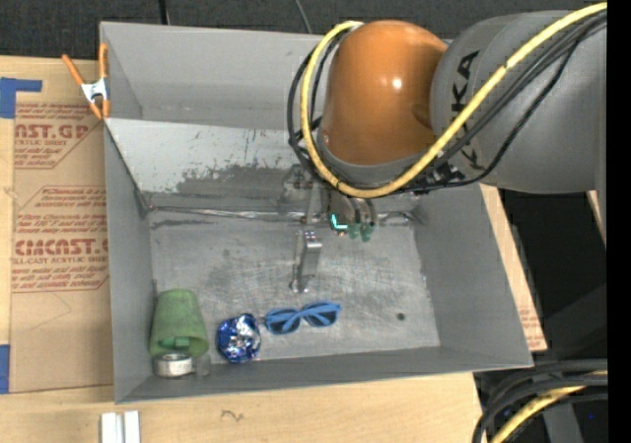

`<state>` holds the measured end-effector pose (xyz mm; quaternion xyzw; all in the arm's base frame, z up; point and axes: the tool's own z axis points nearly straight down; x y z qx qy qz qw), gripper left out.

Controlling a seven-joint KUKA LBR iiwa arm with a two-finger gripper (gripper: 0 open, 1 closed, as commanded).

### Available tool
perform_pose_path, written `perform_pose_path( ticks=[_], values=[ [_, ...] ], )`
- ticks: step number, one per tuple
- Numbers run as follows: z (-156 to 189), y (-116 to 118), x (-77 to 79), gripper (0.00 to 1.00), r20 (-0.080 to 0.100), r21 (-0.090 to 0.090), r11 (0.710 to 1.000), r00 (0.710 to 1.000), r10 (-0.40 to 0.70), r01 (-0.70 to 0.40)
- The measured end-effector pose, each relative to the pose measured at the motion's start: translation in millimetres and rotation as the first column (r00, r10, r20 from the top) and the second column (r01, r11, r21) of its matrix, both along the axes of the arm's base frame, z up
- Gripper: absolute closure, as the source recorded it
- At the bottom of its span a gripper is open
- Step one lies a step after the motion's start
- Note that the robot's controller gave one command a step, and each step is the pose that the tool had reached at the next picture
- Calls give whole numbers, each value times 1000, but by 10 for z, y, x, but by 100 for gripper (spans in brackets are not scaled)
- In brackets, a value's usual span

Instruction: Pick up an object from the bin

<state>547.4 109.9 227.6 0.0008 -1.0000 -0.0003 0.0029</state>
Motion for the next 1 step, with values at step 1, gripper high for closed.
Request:
perform_pose_path(
  ticks=[1],
  values=[
    [-1546, -400, -551, 0, 21, -1, 973, 973, 232, -232]
  ],
)
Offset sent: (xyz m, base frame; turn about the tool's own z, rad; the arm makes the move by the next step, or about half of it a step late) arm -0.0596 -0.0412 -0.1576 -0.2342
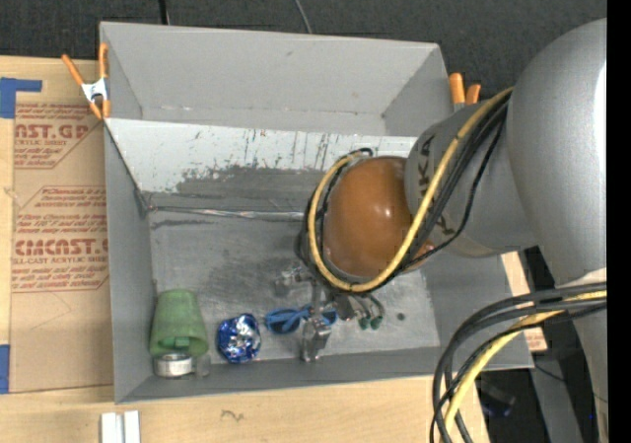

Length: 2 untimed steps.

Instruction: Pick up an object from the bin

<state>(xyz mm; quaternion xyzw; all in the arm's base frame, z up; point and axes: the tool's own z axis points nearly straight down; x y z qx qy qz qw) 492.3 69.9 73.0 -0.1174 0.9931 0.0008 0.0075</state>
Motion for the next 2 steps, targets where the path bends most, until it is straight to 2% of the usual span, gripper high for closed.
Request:
perform_pose_path(
  ticks=[1, 2],
  values=[
    [-11, 5, -19, 100, -5, 1, 1000, 1000, 0, 0],
    [1477, 134, -12, 100, -5, -3, 995, 995, 102, -102]
  ],
)
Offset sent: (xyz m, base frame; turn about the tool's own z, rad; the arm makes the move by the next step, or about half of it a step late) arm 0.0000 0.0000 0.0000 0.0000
